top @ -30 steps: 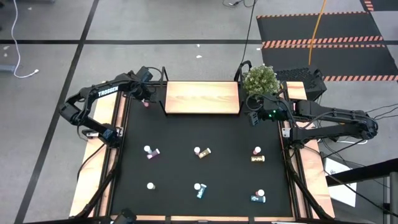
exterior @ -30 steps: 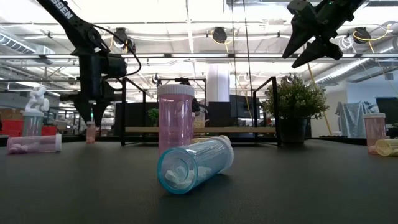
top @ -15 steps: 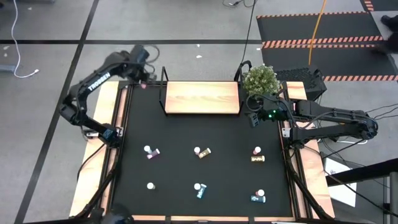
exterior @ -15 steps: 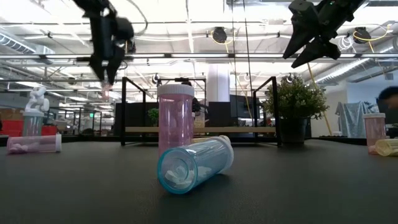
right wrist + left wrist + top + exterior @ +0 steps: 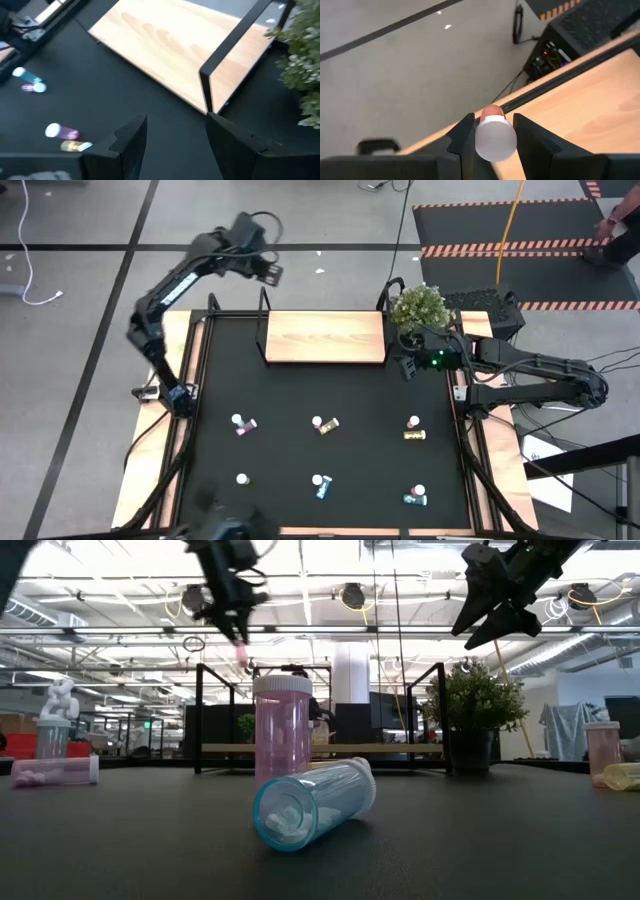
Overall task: Pick and place medicine bottles onto shelf by color
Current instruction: Put the top orange pill bottle on the shelf
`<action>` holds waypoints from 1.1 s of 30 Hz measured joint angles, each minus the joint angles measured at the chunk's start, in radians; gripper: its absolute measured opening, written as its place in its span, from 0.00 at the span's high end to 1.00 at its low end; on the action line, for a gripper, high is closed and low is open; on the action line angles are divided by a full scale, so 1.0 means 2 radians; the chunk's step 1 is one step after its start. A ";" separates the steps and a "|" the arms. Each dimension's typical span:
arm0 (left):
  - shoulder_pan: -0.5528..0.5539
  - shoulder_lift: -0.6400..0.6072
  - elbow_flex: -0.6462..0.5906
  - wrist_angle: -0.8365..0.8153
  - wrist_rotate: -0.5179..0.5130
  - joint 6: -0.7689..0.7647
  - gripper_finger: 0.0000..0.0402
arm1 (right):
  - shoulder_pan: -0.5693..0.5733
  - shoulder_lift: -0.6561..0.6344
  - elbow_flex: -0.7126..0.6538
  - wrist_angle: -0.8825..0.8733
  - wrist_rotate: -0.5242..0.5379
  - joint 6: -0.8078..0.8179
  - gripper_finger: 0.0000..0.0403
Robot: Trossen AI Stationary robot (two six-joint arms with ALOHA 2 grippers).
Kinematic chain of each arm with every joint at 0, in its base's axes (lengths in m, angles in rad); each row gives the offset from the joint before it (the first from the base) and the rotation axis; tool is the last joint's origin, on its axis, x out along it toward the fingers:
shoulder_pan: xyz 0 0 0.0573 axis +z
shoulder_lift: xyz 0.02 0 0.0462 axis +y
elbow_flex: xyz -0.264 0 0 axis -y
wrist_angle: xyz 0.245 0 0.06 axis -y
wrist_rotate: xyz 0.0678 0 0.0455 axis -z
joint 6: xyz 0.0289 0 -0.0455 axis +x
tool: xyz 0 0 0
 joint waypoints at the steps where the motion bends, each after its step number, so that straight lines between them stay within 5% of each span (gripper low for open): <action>1: -0.010 0.018 0.017 0.000 0.000 0.004 0.70 | -0.002 0.000 0.000 0.000 0.000 -0.001 0.51; 7: -0.054 0.105 0.081 -0.028 0.002 0.061 0.70 | -0.005 0.000 0.000 -0.004 0.001 -0.001 0.51; 15: -0.056 0.170 0.066 -0.064 0.002 0.096 0.69 | -0.005 0.000 0.000 -0.007 0.002 0.011 0.51; 33: -0.049 0.181 -0.027 0.015 -0.011 0.067 0.68 | -0.005 0.000 0.000 -0.006 0.016 0.012 0.51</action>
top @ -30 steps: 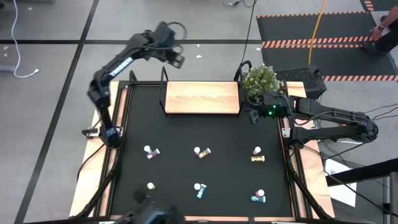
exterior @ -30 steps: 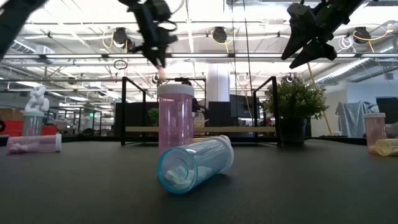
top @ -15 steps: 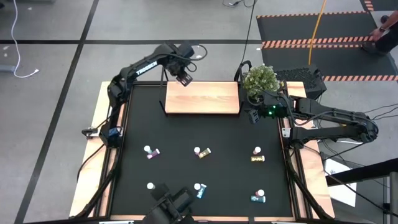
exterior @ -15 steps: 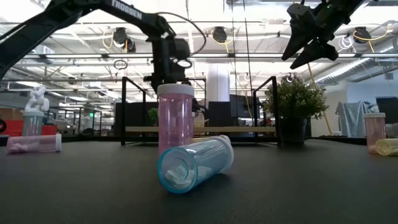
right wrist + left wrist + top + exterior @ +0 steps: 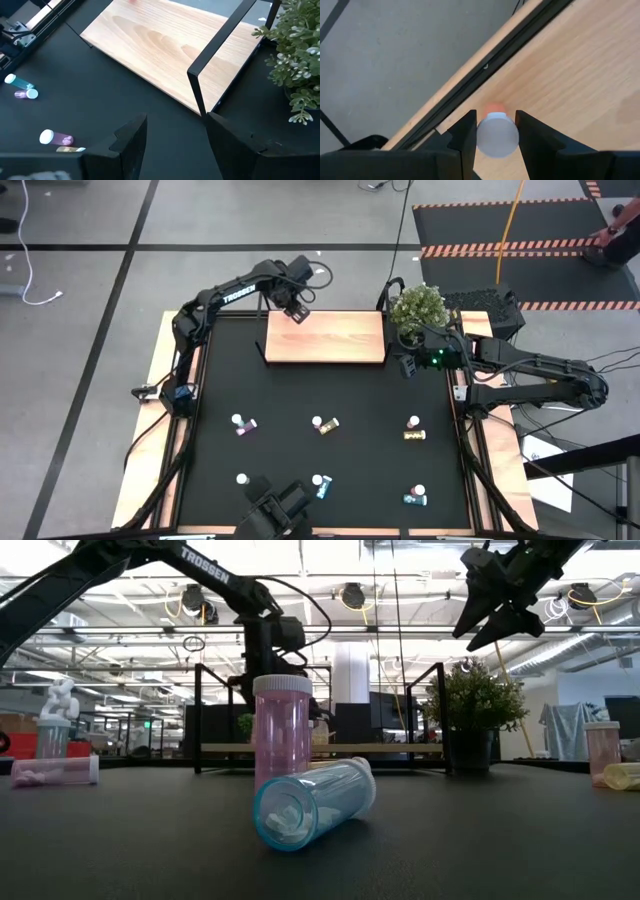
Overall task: Pick and place medicine bottles onto shelf by color
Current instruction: Put the top orange pill bottle on the shelf
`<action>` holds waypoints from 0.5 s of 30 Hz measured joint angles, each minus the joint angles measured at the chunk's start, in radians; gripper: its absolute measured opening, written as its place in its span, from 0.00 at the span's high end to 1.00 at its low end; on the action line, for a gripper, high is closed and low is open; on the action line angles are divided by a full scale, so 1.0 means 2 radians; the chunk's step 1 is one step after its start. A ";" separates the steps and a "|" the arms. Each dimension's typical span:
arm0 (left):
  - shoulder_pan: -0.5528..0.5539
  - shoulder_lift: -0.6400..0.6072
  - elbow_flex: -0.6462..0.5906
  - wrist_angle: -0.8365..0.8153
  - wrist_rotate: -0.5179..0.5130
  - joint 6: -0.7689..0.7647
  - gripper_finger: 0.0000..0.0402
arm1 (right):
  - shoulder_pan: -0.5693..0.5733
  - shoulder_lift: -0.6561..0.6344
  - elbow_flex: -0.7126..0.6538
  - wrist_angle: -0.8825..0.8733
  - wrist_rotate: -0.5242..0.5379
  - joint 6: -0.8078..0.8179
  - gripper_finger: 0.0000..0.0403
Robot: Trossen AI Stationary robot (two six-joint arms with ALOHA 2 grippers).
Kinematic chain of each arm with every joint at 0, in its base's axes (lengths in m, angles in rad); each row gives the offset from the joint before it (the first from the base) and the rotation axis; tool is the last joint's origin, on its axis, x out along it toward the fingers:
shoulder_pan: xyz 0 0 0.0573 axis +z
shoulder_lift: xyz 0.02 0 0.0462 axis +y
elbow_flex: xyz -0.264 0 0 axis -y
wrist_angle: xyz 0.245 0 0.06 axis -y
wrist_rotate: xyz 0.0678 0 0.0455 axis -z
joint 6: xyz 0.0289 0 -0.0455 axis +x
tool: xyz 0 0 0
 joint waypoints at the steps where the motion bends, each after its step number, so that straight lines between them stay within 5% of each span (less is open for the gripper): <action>1: 0.000 0.000 0.000 0.004 0.000 0.000 0.68 | 0.000 0.000 0.000 0.001 0.000 0.000 0.51; 15: -0.002 0.002 -0.001 0.013 0.015 -0.015 0.68 | 0.000 0.000 0.000 0.006 -0.015 -0.009 0.51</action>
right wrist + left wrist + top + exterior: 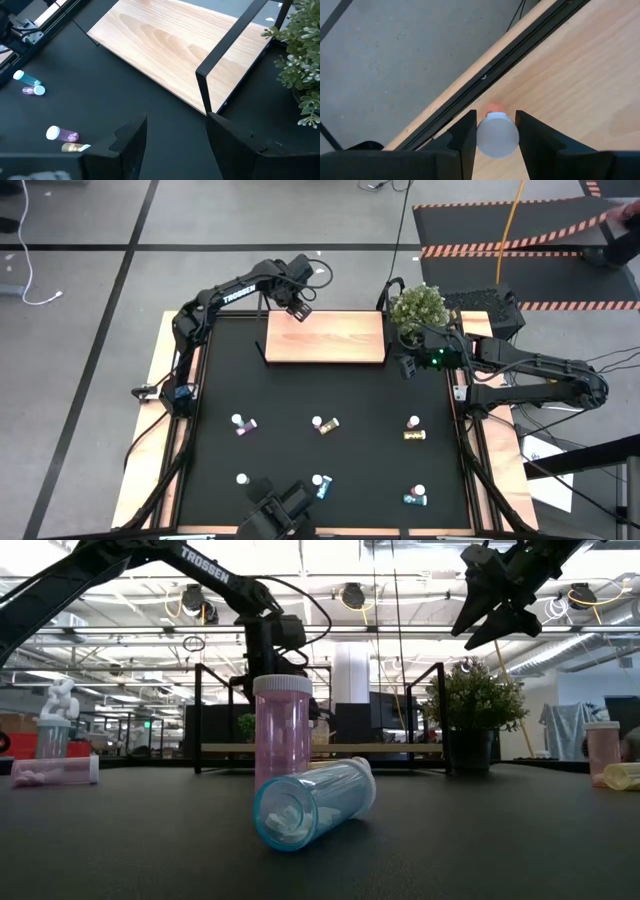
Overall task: Pick and place medicine bottles onto shelf by color
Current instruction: Put the top orange pill bottle on the shelf, then put the top blue pill bottle on the shelf
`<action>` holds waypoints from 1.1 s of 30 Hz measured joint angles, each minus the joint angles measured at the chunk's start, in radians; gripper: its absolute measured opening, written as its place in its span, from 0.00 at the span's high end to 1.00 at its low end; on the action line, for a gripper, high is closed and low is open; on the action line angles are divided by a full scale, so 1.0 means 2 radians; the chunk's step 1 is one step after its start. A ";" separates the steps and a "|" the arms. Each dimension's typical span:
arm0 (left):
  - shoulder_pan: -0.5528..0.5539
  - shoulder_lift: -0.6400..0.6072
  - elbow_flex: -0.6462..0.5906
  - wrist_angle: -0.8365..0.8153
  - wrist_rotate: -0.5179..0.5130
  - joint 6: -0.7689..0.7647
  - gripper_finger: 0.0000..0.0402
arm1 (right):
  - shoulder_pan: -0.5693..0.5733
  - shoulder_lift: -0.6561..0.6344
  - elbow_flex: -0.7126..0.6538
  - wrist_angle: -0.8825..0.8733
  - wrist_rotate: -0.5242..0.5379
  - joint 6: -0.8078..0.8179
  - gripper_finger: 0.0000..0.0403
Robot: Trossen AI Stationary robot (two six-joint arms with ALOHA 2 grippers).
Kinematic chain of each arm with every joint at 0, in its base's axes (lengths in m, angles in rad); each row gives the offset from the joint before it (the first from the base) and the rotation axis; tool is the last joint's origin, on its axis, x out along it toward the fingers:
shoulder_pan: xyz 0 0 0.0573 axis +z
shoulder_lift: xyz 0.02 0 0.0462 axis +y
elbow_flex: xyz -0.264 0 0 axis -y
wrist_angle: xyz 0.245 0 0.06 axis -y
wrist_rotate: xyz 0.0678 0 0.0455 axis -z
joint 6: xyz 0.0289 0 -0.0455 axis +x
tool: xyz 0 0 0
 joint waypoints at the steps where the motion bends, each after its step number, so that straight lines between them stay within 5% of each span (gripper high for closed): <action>1: 0.000 0.000 0.000 0.000 0.003 0.000 0.68 | 0.001 0.000 0.000 -0.001 0.000 0.000 0.51; 23: -0.003 0.000 -0.001 -0.002 0.008 0.009 0.68 | 0.002 0.000 0.000 -0.004 -0.025 -0.018 0.51; 33: -0.005 0.000 -0.001 0.000 0.008 0.006 0.55 | 0.002 -0.002 0.000 -0.004 -0.034 -0.021 0.51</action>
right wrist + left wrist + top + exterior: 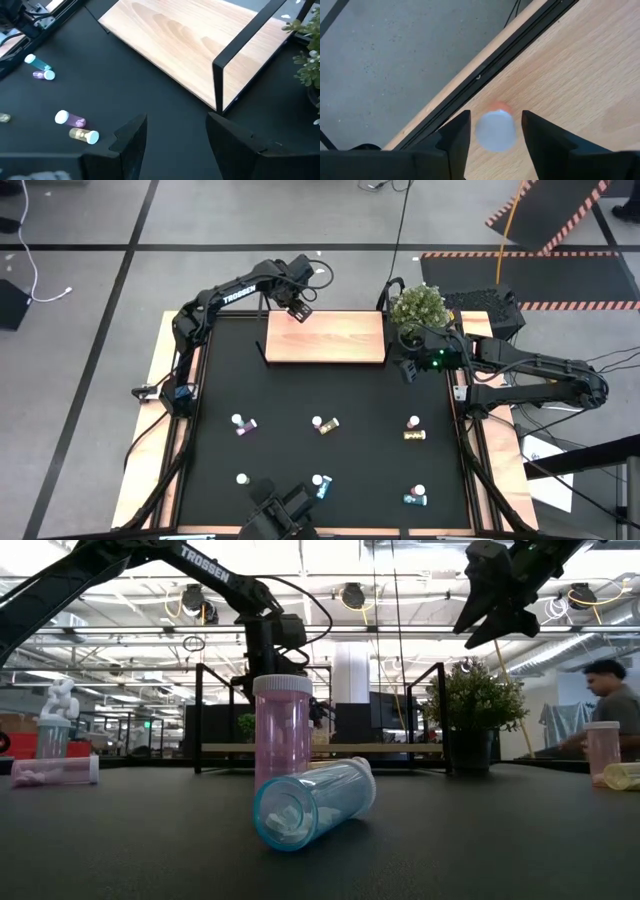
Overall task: Pick and place medicine bottles onto shelf by color
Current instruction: Put the top blue pill bottle on the shelf
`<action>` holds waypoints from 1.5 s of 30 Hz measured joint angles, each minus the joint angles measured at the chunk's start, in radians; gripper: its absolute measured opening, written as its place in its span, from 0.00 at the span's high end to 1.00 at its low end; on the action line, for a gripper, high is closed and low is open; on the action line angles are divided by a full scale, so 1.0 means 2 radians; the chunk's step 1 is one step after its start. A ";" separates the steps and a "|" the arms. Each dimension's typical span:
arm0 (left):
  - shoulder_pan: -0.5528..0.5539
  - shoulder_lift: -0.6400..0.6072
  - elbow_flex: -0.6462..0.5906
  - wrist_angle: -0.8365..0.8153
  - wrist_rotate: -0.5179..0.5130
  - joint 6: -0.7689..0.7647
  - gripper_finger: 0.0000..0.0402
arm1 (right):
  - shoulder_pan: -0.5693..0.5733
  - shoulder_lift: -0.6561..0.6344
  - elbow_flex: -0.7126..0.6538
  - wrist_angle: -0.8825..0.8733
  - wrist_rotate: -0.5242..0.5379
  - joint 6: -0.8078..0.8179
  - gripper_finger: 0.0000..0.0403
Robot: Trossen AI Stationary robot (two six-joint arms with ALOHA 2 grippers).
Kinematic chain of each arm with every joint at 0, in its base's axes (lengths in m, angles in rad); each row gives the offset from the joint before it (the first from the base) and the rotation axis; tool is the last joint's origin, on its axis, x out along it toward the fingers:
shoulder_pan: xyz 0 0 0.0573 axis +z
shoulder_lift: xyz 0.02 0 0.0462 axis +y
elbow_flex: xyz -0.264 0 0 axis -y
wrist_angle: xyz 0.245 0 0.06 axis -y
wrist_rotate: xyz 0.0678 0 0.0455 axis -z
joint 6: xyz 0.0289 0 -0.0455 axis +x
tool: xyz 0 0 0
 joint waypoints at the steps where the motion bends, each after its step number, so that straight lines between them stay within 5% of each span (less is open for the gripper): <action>1: 0.000 0.000 0.000 0.000 0.000 0.000 0.54 | 0.000 0.000 0.000 0.000 -0.005 0.000 0.51; 13: 0.002 -0.054 -0.004 -0.020 0.014 0.007 0.49 | 0.005 -0.008 0.000 0.001 -0.005 -0.002 0.51; 22: 0.002 -0.123 -0.002 -0.029 -0.008 0.008 0.49 | 0.005 -0.008 0.000 0.108 -0.007 -0.049 0.51; 32: -0.006 -0.204 -0.001 -0.056 -0.020 -0.005 0.49 | 0.005 -0.008 0.000 0.245 -0.096 -0.145 0.51; 45: -0.143 -0.312 0.000 -0.130 -0.021 -0.111 0.49 | 0.048 0.017 0.000 0.217 -0.065 -0.127 0.51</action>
